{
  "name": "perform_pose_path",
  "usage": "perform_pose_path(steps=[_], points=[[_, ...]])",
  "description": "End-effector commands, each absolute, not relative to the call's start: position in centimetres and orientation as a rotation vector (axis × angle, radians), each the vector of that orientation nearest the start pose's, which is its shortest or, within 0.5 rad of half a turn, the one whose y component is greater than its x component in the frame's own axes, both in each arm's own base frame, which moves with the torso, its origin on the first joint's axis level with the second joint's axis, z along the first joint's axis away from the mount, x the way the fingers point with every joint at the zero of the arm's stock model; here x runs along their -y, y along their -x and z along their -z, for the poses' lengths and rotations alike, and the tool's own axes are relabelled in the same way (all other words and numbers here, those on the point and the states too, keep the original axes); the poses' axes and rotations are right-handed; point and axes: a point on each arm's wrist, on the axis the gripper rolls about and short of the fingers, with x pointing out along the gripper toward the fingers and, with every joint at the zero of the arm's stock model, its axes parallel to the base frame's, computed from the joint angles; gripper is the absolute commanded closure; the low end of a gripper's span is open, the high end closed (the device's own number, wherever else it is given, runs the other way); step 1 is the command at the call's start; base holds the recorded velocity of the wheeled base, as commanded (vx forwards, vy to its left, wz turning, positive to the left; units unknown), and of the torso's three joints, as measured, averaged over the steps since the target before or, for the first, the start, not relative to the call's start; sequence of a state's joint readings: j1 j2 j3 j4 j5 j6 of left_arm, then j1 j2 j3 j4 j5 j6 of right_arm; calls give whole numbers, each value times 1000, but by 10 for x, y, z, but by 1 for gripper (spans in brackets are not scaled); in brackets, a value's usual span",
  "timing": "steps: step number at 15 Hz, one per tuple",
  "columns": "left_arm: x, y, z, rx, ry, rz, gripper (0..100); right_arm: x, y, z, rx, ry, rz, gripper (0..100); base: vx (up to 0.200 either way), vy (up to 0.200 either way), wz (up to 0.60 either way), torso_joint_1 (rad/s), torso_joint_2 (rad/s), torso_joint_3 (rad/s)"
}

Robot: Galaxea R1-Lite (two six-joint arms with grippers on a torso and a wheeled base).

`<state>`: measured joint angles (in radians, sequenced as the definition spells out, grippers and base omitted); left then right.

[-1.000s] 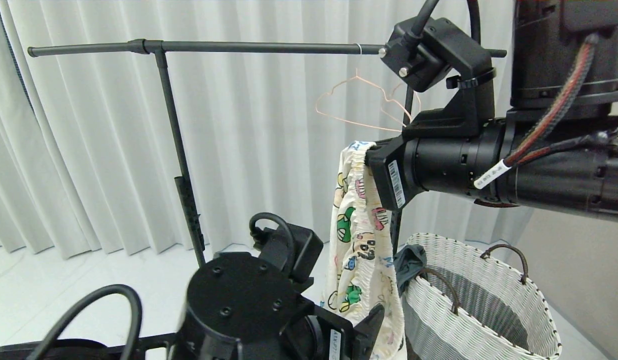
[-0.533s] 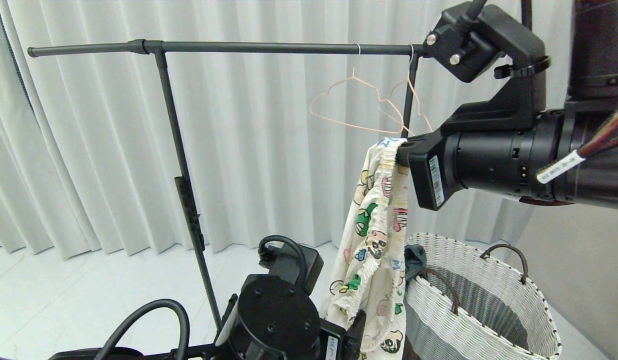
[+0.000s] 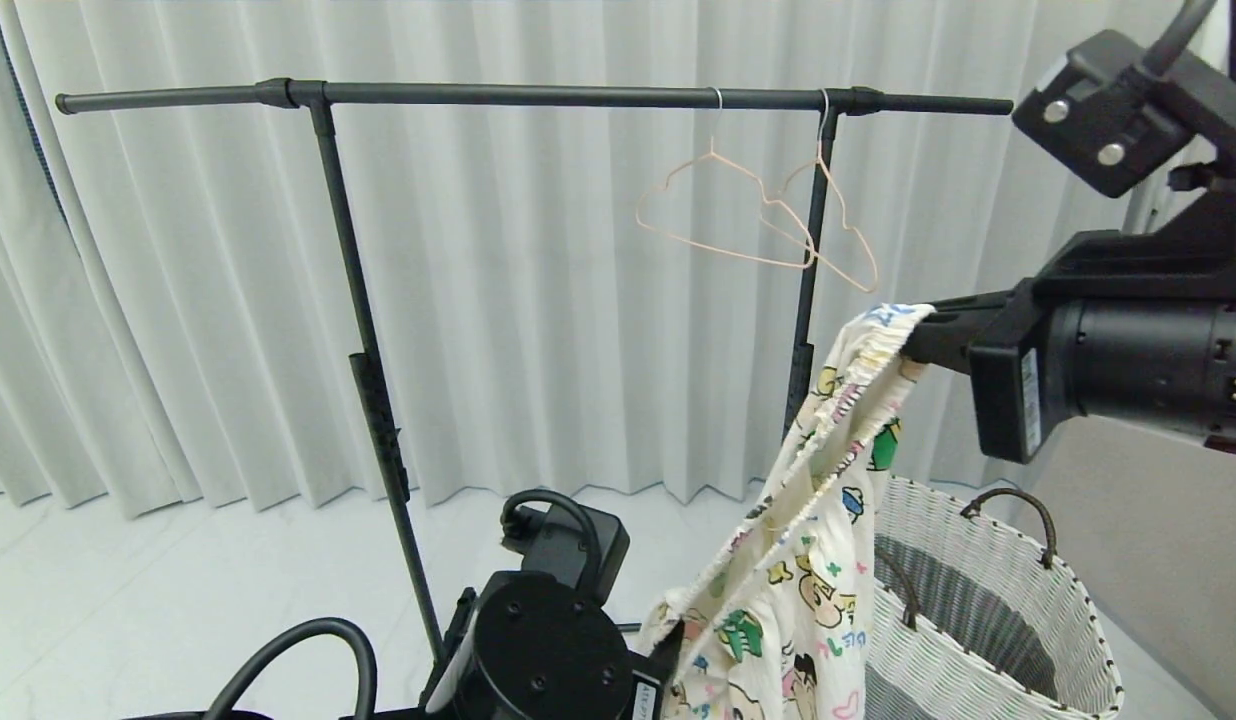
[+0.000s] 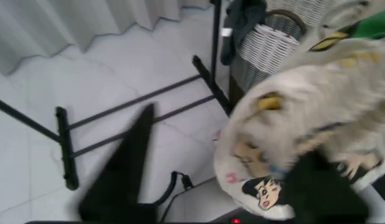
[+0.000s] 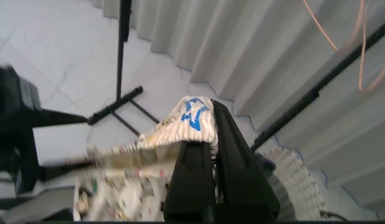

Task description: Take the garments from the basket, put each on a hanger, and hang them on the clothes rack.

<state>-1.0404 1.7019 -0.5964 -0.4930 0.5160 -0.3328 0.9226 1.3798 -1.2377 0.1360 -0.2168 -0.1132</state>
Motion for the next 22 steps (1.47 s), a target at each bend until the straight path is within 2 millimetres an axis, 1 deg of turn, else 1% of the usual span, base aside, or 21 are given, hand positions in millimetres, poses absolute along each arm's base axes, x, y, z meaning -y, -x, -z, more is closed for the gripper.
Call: perform_pose_path(steps=[1, 2, 3, 5, 7, 8, 9, 10, 11, 12, 13, 14, 16, 17, 19, 20, 22], points=[[222, -143, -123, -486, -119, 398, 100, -148, -129, -322, -199, 253, -671, 100, 0, 0, 0, 0, 0, 0], [218, -141, -129, -465, -119, 390, 100, -139, -127, -321, -213, 258, -648, 100, 0, 0, 0, 0, 0, 0], [209, -137, -145, -417, -119, 411, 100, -124, -123, -319, -237, 263, -611, 100, 0, 0, 0, 0, 0, 0], [190, -135, -175, -374, -191, 404, 100, -105, -111, -317, -257, 268, -587, 100, 0, 0, 0, 0, 0, 0], [175, -135, -213, -394, -220, 370, 100, -98, -104, -318, -255, 265, -583, 100, 0, 0, 0, 0, 0, 0], [168, -137, -237, -399, -210, 360, 100, -97, -105, -321, -246, 259, -577, 100, 0, 0, 0, 0, 0, 0], [160, -138, -271, -402, -182, 387, 100, -97, -105, -329, -223, 246, -577, 100, 0, 0, 0, 0, 0, 0], [154, -137, -298, -403, -161, 410, 100, -98, -107, -335, -209, 238, -575, 100, 0, 0, 0, 0, 0, 0], [148, -133, -326, -407, -148, 448, 100, -99, -109, -346, -189, 227, -568, 100, 0, 0, 0, 0, 0, 0], [142, -127, -349, -407, -137, 480, 100, -99, -113, -356, -198, 228, -547, 100, 0, 0, 0, 0, 0, 0], [139, -123, -371, -402, -122, 519, 100, -97, -115, -370, -207, 229, -533, 100, 0, 0, 0, 0, 0, 0], [139, -122, -386, -383, -106, 538, 100, -98, -117, -383, -214, 231, -529, 100, 0, 0, 0, 0, 0, 0], [145, -127, -397, -350, -82, 543, 100, -99, -119, -398, -217, 231, -535, 100, 0, 0, 0, 0, 0, 0], [147, -124, -398, -345, -83, 562, 100, -98, -118, -402, -234, 237, -553, 100, 0, 0, 0, 0, 0, 0], [149, -123, -396, -351, -90, 566, 100, -90, -109, -405, -290, 263, -560, 100, 0, 0, 0, 0, 0, 0], [150, -124, -396, -350, -95, 565, 100, -81, -98, -408, -340, 282, -581, 100, 0, 0, 0, 0, 0, 0], [152, -124, -396, -352, -95, 575, 100, -65, -74, -412, -418, 279, -733, 100, 0, 0, 0, 0, 0, 0]])
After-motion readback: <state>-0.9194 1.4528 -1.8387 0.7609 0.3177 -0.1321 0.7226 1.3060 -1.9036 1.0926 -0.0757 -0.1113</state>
